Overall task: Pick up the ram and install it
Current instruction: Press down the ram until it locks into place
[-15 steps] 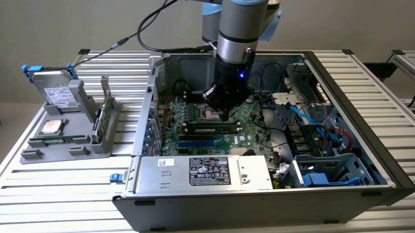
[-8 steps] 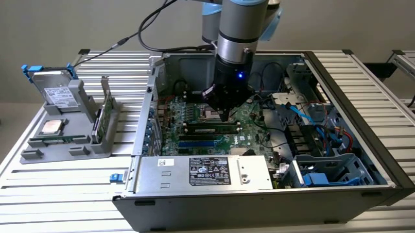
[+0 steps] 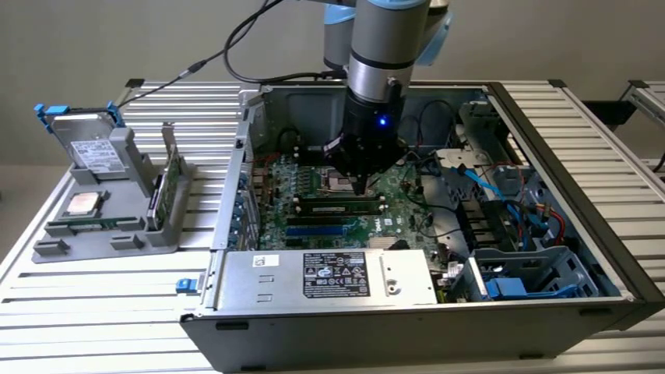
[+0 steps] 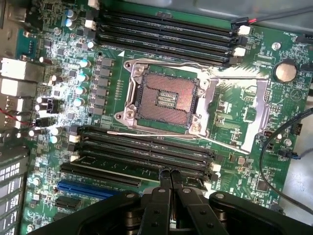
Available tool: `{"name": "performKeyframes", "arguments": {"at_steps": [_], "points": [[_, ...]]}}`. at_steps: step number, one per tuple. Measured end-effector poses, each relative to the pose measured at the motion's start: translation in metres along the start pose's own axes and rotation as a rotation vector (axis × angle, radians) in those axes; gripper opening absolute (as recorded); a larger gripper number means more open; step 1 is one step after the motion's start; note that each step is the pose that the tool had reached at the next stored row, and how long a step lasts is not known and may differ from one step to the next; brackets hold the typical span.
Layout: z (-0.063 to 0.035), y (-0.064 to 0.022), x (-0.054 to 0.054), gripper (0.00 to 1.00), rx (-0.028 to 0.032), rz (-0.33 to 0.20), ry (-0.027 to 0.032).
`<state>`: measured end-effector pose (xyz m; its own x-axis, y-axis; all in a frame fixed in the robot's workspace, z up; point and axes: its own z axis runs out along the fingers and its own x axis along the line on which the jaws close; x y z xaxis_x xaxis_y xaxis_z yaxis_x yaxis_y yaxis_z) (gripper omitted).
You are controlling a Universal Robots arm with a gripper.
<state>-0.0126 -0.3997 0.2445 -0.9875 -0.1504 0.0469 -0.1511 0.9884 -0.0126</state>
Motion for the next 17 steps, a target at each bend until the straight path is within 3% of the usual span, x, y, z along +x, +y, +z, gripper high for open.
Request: {"name": "performKeyframes", "arguments": {"at_steps": [10,17], "points": [[0.0001,0.0,0.0002,0.1,-0.0046,0.102,0.0006],[0.0004,0.0011,0.0079,0.1,-0.0055,0.12,0.0008]]}}
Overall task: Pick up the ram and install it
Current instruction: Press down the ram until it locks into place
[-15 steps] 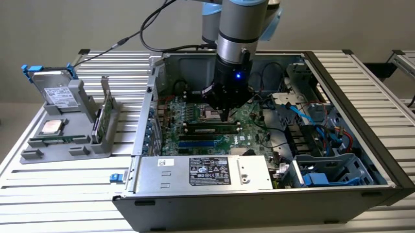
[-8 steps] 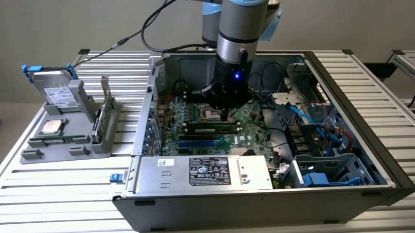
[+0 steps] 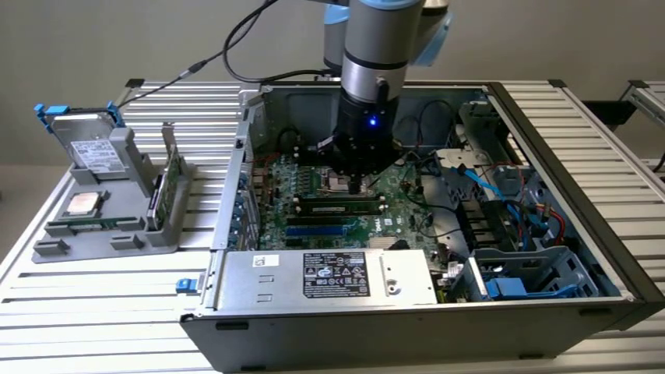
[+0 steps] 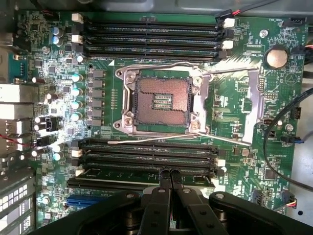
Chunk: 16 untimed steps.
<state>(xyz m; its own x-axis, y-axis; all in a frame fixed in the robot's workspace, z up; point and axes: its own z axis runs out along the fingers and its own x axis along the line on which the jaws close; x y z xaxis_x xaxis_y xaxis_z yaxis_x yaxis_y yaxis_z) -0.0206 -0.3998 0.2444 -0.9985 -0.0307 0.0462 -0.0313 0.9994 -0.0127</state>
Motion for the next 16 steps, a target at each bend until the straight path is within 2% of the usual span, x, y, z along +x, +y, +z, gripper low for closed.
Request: {"name": "performKeyframes", "arguments": {"at_steps": [7,16], "points": [[0.0005,-0.0017,0.01,0.1,0.0,0.0,0.0],[0.0006,-0.0055,0.015,0.1,-0.0012,0.0,-0.0001]]}}
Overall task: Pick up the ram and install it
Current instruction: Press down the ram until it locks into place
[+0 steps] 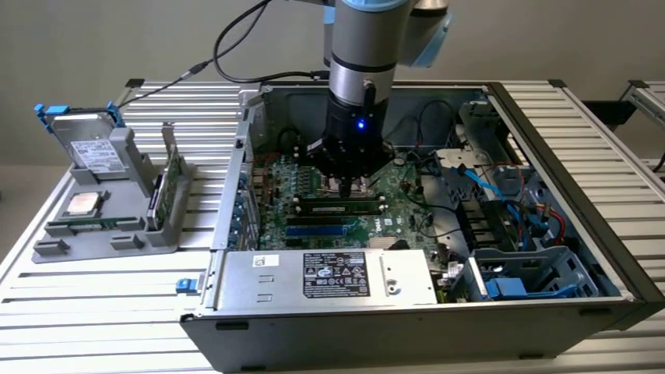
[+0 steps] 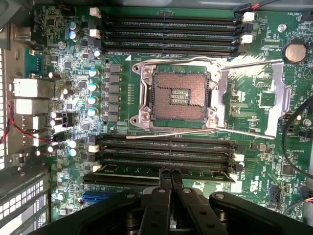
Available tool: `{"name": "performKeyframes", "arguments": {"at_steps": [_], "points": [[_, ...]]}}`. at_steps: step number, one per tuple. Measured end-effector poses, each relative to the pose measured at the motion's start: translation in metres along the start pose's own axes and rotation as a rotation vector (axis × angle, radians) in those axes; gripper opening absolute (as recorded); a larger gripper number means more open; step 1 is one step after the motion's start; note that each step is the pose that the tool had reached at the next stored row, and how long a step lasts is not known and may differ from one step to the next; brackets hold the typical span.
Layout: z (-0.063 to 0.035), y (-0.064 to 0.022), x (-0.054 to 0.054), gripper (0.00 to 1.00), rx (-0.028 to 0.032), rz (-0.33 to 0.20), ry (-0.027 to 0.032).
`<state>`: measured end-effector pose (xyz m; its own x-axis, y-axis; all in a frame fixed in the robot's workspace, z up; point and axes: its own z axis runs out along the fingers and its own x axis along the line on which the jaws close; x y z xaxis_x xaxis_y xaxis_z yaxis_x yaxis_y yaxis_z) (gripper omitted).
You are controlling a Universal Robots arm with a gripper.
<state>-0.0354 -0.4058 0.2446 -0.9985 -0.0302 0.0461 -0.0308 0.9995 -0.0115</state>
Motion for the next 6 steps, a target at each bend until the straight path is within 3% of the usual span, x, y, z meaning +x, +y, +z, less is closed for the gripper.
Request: {"name": "performKeyframes", "arguments": {"at_steps": [6], "points": [[0.0,0.0,0.0,0.1,-0.0001,0.0,0.0]]}}
